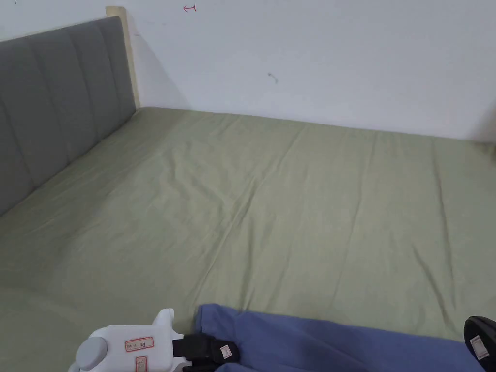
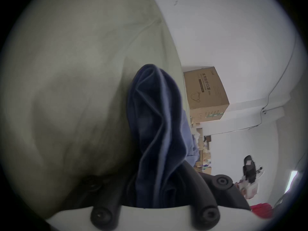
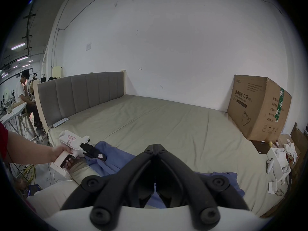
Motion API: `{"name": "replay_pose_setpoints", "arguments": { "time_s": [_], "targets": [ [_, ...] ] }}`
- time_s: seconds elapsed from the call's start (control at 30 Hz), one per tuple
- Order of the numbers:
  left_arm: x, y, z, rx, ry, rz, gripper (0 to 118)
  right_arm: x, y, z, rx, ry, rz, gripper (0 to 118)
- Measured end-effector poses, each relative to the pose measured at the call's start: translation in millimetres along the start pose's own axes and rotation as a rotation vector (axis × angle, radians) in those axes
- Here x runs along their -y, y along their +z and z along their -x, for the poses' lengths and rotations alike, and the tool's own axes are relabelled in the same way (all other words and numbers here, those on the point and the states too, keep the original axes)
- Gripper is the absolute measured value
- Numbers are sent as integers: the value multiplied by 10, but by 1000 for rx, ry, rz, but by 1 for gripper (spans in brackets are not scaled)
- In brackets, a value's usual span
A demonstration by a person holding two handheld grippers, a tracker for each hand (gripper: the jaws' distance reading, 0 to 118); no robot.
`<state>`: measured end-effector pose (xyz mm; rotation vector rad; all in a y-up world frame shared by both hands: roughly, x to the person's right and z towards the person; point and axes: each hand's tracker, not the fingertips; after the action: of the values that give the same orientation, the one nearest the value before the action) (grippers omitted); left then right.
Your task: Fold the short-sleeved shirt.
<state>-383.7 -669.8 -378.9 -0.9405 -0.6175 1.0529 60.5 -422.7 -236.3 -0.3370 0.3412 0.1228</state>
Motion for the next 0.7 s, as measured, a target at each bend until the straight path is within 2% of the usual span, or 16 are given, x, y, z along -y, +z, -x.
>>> {"name": "replay_pose_setpoints", "arguments": {
  "time_s": [0.03, 0.1, 0.23, 0.3, 0.37, 0.43, 0.5, 0.57, 0.67, 0.7],
  "targets": [
    [4, 14, 0, -108, -40, 58, 5, -6, 6, -6, 2, 2, 3, 0],
    [-15, 46, -169, -179, -88, 37, 5, -15, 9, -30, -2, -1, 12, 0],
    [-22, 280, -792, -386, -384, 58, 5, -23, 45, -134, -4, -15, 14, 0],
    [21, 466, -1050, -610, -565, 31, 5, -7, 65, -193, -7, -37, 7, 0],
    [89, 620, -1265, -897, -756, 27, 5, 28, 89, -239, -9, -65, 1, 0],
    [155, 699, -1390, -1050, -819, 47, 5, 69, 112, -261, -13, -92, 3, 0],
    [208, 676, -1528, -1000, -776, 38, 5, 123, 142, -298, -17, -112, 7, 0],
    [267, 524, -1732, -850, -693, -1, 6, 175, 189, -341, -17, -124, 12, 0],
    [399, -9, -2021, -626, -604, 54, 6, 221, 288, -419, -8, -135, 14, 0],
    [460, -222, -2078, -593, -597, 61, 6, 230, 321, -448, -2, -139, 15, 0]
  ]
}}
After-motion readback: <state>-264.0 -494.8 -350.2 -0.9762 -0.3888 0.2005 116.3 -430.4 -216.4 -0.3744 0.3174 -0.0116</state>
